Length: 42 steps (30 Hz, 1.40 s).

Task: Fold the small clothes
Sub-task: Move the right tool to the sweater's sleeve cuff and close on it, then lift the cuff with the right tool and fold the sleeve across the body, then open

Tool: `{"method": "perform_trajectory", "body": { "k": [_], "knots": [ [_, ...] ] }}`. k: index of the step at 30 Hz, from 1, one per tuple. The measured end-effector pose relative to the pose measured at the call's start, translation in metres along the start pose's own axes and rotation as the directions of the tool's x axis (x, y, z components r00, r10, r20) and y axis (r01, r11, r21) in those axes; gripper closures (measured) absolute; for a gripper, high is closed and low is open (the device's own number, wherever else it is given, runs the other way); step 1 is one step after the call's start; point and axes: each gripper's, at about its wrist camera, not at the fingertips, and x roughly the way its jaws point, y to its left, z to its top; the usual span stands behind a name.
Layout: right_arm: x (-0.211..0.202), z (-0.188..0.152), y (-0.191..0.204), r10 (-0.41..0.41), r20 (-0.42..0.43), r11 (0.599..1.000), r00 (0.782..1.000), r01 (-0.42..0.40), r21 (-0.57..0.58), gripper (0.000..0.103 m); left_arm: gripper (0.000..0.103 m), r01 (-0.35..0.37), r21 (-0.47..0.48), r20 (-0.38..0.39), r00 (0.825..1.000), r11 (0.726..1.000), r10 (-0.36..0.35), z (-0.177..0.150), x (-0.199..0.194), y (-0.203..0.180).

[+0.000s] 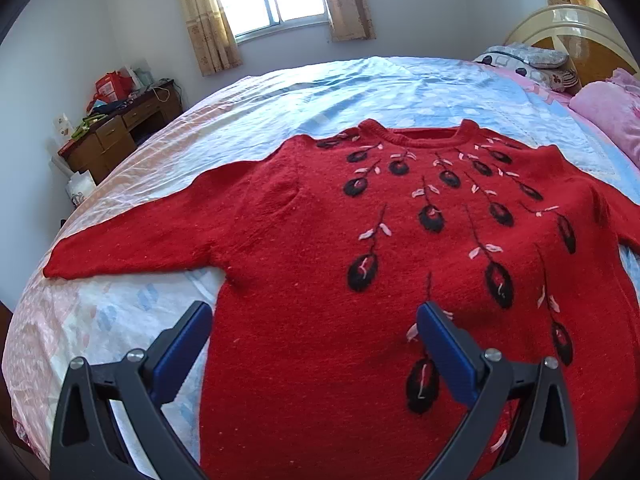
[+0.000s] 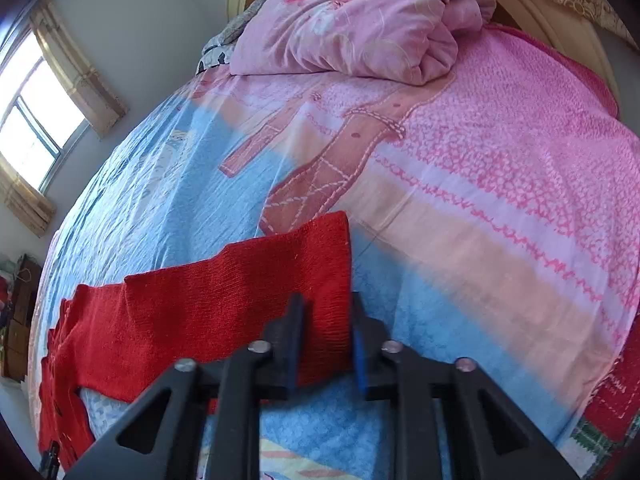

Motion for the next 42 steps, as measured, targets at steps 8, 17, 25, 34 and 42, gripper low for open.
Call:
{"method": "perform_trajectory", "body": {
  "k": [8, 17, 25, 34, 42],
  "knots": [
    [-0.044, 0.013, 0.039, 0.031, 0.116, 0.995, 0.993, -0.020, -0.099, 0.092, 0.000, 0.010, -0.030, 0.019, 1.000, 1.000, -0.010, -0.001, -0.008, 0.011],
    [-0.082, 0.029, 0.118, 0.143, 0.168, 0.968, 0.975, -0.102, -0.231, 0.093, 0.000, 0.006, -0.049, 0.009, 1.000, 0.999, -0.006, -0.005, -0.003, 0.023],
    [-0.111, 0.024, 0.205, 0.249, 0.190, 0.904, 0.950, -0.157, -0.396, 0.094, 0.000, 0.023, -0.069, 0.014, 1.000, 0.997, -0.022, -0.008, -0.004, 0.032],
    [-0.139, 0.005, 0.309, 0.368, 0.189, 0.802, 0.911, -0.207, -0.560, 0.094, 0.000, 0.032, -0.083, 0.020, 0.999, 0.996, -0.031, -0.009, -0.006, 0.039],
    [-0.149, -0.030, 0.398, 0.458, 0.146, 0.698, 0.877, -0.253, -0.670, 0.094, 0.000, 0.037, -0.108, 0.024, 0.999, 0.993, -0.035, -0.005, -0.004, 0.049]
  ]
}}
